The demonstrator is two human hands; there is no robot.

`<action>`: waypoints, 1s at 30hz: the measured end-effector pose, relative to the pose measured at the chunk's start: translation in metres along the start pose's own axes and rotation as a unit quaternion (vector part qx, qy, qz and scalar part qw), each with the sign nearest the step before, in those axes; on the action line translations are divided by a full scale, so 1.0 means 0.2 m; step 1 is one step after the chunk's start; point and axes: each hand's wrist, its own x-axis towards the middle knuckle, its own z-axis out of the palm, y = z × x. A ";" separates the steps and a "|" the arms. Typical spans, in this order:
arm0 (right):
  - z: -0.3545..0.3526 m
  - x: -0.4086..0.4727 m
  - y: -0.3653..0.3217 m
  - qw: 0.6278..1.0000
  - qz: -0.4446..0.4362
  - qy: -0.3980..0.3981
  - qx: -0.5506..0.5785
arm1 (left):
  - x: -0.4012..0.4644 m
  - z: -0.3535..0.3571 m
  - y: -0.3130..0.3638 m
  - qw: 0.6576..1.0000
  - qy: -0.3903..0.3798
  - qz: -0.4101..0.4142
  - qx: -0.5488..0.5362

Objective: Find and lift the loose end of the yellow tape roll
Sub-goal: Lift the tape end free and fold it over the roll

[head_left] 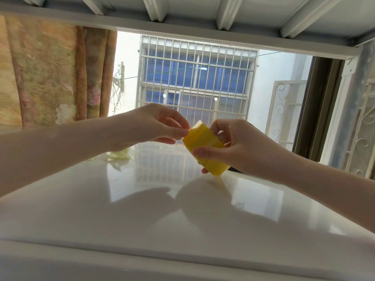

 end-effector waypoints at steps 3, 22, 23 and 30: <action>0.00 -0.01 -0.01 1.000 -0.001 -0.001 -0.011 | 0.00 0.01 -0.01 1.000 0.011 0.001 0.004; 0.04 -0.01 -0.02 0.995 -0.008 0.050 -0.083 | 0.00 0.13 0.00 0.971 0.111 0.076 0.200; 0.03 -0.01 -0.02 0.995 -0.008 0.054 -0.078 | -0.01 0.13 0.01 0.968 0.116 0.075 0.207; 0.01 -0.01 -0.02 0.996 0.004 0.062 -0.070 | 0.00 0.12 0.03 0.963 0.122 0.099 0.218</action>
